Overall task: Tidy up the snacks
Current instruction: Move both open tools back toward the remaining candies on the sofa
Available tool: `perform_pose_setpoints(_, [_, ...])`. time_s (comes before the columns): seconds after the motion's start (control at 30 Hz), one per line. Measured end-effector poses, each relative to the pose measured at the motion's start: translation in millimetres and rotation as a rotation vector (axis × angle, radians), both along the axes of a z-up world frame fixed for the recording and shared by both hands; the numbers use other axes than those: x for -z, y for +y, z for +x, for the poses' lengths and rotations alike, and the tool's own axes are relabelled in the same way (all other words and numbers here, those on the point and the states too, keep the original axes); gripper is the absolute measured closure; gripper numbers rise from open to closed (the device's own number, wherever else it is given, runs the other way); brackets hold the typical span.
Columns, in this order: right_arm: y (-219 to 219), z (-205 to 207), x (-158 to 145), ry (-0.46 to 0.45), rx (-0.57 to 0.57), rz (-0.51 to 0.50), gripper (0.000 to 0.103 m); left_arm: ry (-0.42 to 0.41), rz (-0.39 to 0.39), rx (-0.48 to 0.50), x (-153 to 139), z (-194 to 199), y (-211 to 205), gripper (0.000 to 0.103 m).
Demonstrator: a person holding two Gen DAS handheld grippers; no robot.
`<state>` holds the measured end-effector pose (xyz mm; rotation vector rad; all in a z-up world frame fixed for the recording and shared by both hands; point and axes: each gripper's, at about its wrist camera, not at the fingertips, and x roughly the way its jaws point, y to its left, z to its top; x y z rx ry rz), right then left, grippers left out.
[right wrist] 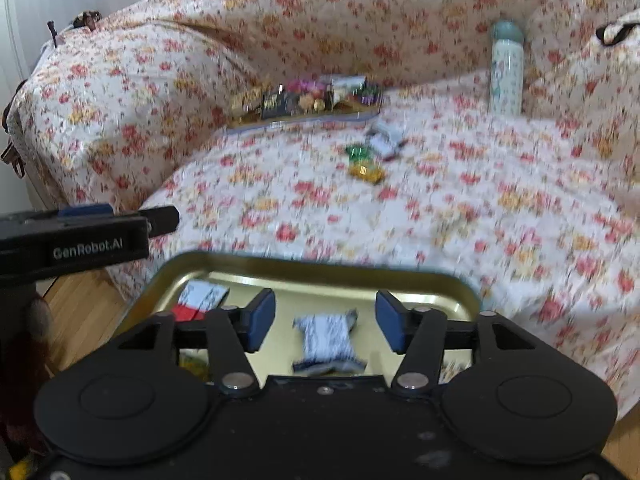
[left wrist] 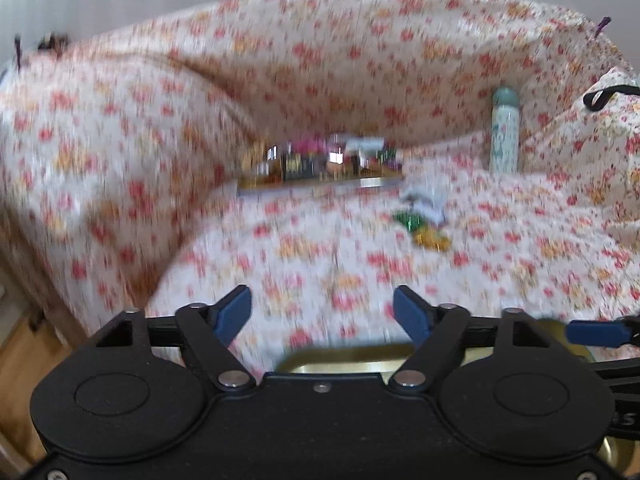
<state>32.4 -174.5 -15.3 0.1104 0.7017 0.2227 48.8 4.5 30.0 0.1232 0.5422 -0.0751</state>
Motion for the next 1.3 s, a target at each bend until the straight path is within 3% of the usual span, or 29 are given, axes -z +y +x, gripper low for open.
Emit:
perform_pose_setpoints(0.1, [-7,9,-11,-0.061,0.006,-0.028,0.03,-0.066,0.019,0.008,-8,12,-4,0.015])
perform_pose_setpoints(0.33, [-29,53,-19,-0.123,0.025,-0.095,0.03,-0.119,0.056,0.053,-19,58,-16,0.015])
perform_pose_setpoints(0.53, [-48,102,-11,-0.126,0.064,-0.142,0.028,-0.025,0.053,0.056,-10,110,-26,0.015])
perform_pose_setpoints(0.83, [-59,146,9,-0.111,0.067,-0.191,0.026,0.151,-0.069,-0.019,28,169,-20,0.015])
perform_pose_setpoints(0.93, [-56,151,14,-0.111,0.042,-0.196,0.021,0.169,-0.065,-0.027,39,182,-23,0.015])
perform_pose_setpoints(1.3, [-47,187,37,-0.077,-0.007,-0.18,0.018,0.161,-0.014,0.044,69,209,-40,0.015])
